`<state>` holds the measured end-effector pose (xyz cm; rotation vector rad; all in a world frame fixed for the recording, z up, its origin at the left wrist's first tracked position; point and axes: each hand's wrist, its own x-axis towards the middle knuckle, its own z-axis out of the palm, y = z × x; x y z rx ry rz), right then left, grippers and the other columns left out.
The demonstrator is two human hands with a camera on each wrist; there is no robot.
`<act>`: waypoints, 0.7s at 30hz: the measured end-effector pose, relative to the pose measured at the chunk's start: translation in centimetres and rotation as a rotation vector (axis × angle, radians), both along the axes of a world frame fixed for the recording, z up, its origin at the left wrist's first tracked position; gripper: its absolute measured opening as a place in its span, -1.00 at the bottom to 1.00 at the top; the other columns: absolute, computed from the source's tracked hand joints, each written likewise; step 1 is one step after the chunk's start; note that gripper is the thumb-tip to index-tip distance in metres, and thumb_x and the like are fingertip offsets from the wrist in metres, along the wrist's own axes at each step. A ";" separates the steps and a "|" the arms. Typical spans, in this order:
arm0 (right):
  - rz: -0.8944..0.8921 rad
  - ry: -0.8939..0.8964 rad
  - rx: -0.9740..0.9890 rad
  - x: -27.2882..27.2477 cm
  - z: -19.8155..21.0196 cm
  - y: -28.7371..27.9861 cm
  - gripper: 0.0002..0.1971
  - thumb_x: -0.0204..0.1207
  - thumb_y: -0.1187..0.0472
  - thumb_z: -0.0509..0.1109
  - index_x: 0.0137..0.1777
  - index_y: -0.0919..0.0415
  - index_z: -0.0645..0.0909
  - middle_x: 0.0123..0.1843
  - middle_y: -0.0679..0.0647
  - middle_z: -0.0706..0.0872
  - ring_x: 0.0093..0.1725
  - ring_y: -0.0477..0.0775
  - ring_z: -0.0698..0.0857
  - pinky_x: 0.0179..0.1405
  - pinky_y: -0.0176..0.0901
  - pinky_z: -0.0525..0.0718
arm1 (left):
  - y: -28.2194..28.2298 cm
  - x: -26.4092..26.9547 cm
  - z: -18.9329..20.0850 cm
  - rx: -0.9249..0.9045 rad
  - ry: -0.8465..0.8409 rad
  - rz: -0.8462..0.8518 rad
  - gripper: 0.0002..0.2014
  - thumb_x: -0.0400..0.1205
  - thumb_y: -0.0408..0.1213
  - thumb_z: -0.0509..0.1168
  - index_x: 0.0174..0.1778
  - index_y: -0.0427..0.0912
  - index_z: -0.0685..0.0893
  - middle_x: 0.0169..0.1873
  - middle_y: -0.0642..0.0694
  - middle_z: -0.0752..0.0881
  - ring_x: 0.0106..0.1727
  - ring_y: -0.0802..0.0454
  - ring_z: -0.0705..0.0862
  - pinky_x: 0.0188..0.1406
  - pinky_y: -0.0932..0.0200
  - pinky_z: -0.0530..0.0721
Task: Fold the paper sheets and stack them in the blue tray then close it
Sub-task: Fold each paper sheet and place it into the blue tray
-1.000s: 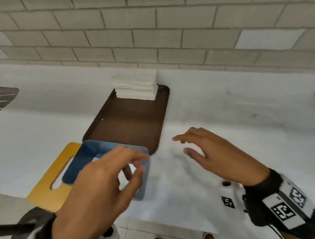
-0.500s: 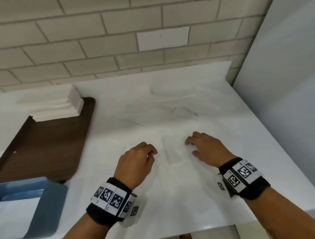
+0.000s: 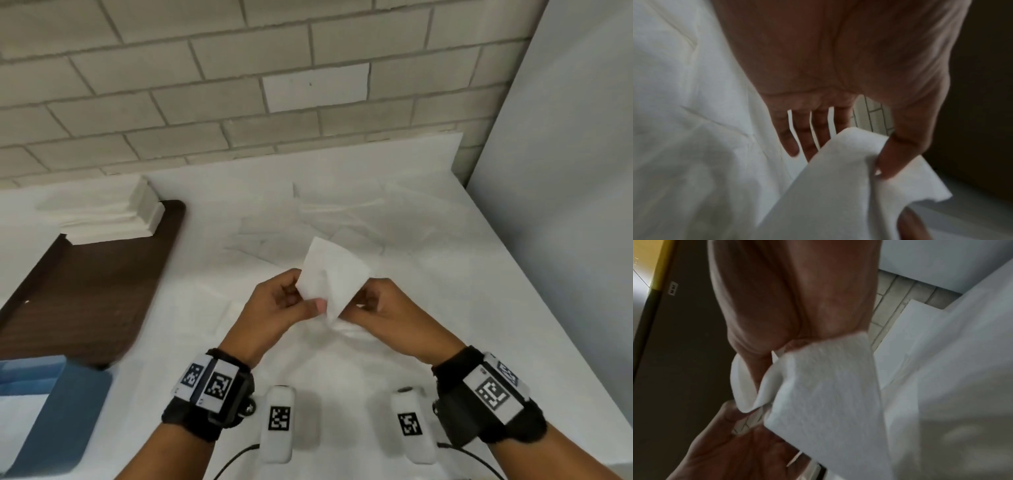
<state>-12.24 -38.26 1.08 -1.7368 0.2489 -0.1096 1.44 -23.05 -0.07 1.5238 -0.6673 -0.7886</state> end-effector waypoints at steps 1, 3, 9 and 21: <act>-0.059 0.001 -0.038 -0.2 -0.5 -0.4 -0.83 0.63 0.14 0.40 0.16 -0.03 0.73 0.10 -0.08 0.81 0.11 -0.08 0.76 0.17 -0.20 0.66 | 0.0 0.0 0.0 0.007 0.023 0.019 -0.62 0.49 -0.40 0.58 0.24 -0.29 0.76 0.11 -0.17 0.86 0.17 -0.06 0.82 0.09 0.19 0.74; -0.281 0.075 -0.299 -0.8 -1.9 -1.9 -0.89 0.64 0.00 0.32 0.03 -0.09 0.68 0.06 -0.12 0.73 0.04 -0.06 0.71 0.05 -0.21 0.65 | 0.2 0.2 -0.4 0.022 0.091 0.076 -0.68 0.52 -0.44 0.53 0.21 -0.28 0.78 0.10 -0.17 0.87 0.13 -0.07 0.84 -0.03 0.19 0.76; -0.340 0.804 -0.916 -1.6 -6.2 -5.8 -0.37 0.61 -0.24 0.24 0.48 0.20 0.28 0.40 0.21 0.39 0.37 0.24 0.43 0.16 0.10 0.55 | 0.8 0.2 -1.9 0.142 0.259 0.216 -0.79 0.66 -0.39 0.36 0.19 -0.27 0.77 0.08 -0.18 0.87 0.14 -0.17 0.84 0.01 0.01 0.76; -0.459 0.070 -0.533 -1.9 1.9 -2.5 -0.68 0.53 0.27 0.49 0.22 -0.03 0.58 0.07 -0.10 0.59 -0.06 -0.25 0.59 -0.14 -0.57 0.48 | 1.6 0.6 -2.1 0.136 0.395 0.244 -0.74 0.78 -0.33 0.27 0.37 -0.20 0.69 0.19 -0.15 0.85 0.21 -0.13 0.82 0.22 -0.08 0.77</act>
